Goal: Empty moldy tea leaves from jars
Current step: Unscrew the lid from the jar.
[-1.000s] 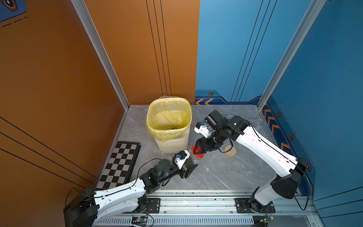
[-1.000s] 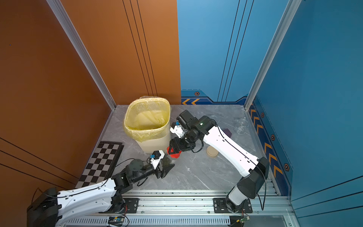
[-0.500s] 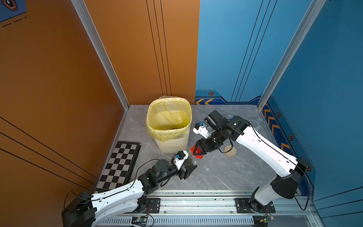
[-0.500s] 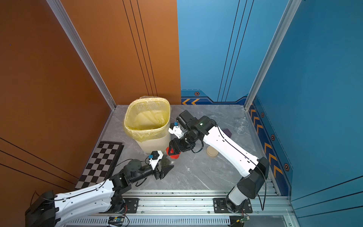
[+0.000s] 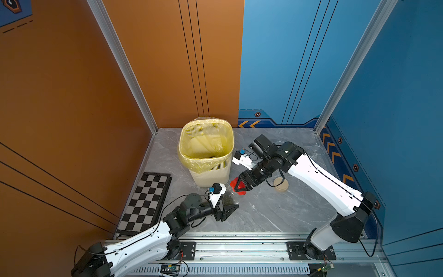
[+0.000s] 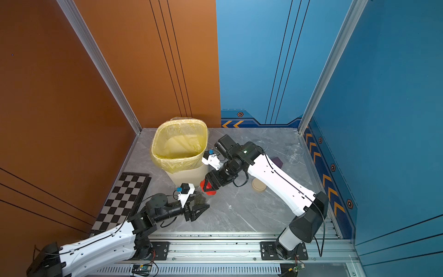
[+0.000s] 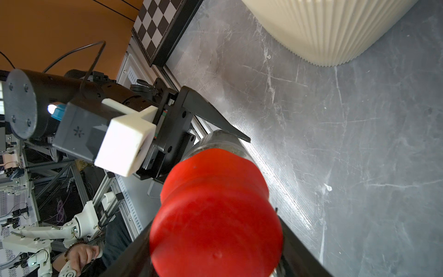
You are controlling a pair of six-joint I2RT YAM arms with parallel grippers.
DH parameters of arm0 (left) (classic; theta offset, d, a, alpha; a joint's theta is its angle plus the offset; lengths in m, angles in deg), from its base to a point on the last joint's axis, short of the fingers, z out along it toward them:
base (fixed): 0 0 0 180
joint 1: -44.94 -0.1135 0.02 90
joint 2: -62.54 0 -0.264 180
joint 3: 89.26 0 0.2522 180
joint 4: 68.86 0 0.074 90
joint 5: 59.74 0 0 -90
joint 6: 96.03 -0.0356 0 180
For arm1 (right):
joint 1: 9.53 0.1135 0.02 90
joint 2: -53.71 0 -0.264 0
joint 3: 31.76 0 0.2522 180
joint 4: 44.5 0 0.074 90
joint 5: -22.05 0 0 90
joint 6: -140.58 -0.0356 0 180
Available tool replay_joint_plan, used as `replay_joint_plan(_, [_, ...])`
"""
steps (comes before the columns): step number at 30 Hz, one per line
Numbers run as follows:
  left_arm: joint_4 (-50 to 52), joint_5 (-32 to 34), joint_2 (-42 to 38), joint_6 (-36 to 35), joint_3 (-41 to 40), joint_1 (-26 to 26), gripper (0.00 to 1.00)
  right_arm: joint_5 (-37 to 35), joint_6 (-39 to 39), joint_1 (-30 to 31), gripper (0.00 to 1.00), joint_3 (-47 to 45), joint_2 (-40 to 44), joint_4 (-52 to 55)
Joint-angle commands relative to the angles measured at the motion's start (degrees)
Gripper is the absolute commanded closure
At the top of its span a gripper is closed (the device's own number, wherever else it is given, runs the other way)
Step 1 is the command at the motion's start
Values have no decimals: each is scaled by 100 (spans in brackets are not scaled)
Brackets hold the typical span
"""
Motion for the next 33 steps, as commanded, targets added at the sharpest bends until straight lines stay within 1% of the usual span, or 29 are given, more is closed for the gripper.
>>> replay_joint_plan(1, [-72, -354, 32, 258, 108, -96, 39, 209, 350, 86, 39, 27, 9, 74])
replay_joint_plan(10, [-71, -336, -140, 252, 100, -172, 39, 245, 934, 102, 39, -135, 126, 56])
replay_joint_plan(14, [-65, -327, -183, 240, 88, -203, 39, 317, 1066, 12, 39, -202, 212, 37])
replay_joint_plan(22, [-65, -299, -175, 209, 62, -199, 39, 618, 981, -209, 41, -189, 168, 39])
replay_joint_plan(29, [-64, -250, -198, 191, 35, -206, 40, 1213, 738, -426, 42, -167, 180, -65])
replay_joint_plan(33, [-67, -219, -194, 177, 37, -215, 41, 1333, 604, -747, 42, -197, 290, -155])
